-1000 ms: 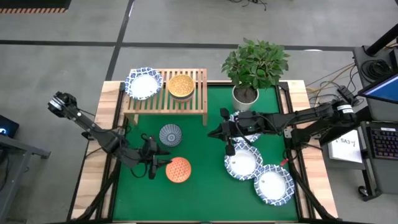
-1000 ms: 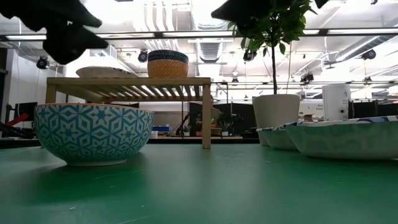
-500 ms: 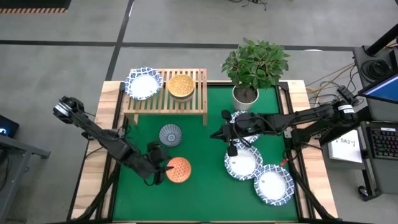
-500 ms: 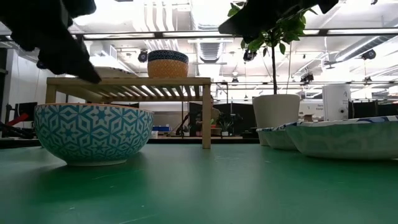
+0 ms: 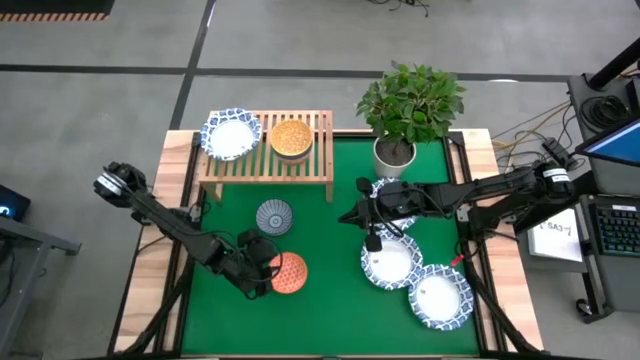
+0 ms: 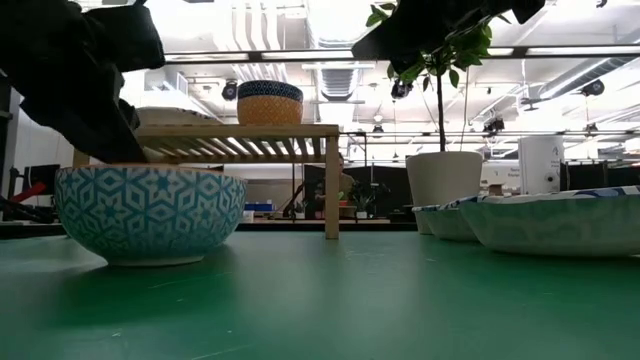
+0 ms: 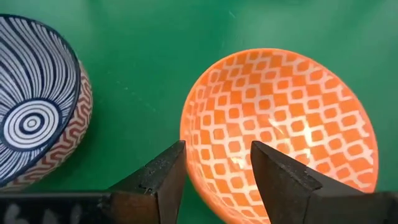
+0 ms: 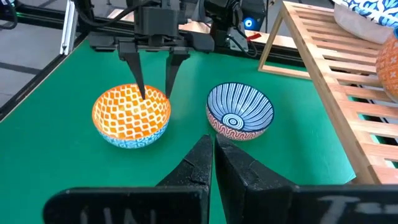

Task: Place and stack bowls onto a shelf
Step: Stack the orange bowl on top of the yellow bowl on the shelf

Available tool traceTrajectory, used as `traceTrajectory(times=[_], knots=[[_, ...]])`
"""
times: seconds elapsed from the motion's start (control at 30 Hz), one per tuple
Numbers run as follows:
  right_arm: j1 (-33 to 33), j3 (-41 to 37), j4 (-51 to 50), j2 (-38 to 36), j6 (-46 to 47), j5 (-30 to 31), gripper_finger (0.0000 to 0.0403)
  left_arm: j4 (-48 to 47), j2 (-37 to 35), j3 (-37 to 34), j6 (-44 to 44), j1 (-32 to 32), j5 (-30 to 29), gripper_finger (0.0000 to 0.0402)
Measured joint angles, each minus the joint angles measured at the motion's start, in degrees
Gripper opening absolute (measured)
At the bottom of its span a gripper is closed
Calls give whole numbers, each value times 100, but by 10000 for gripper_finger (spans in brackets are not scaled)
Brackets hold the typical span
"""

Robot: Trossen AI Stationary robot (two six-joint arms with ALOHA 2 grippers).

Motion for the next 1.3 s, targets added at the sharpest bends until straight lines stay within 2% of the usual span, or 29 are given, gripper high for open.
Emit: traceTrajectory(times=[0.33, 0.63, 0.73, 0.87, 0.9, 1.07, 1.3], knots=[[0, 0, 0, 0, 23, 4, 9, -210, -3, -20, -108, 48, -137, 155], [0, 0, -4, 0, 51, 6, 9, -144, 350, -26, -433, 48, -119, 148], [0, 0, -19, 0, 115, 4, 9, -2, 430, -26, -437, 48, -111, 116], [0, 0, -95, 0, 134, 6, 9, 38, 397, -26, -468, 51, -116, 27], [0, 0, -92, 0, 148, 6, 9, 35, 362, -26, -508, 52, -111, 15], [26, 0, -158, 0, 124, 8, 9, -140, 39, -35, -576, 48, -61, 6], [62, -179, -103, 0, 47, 4, 9, -306, -1129, -19, -495, 271, -138, 4]])
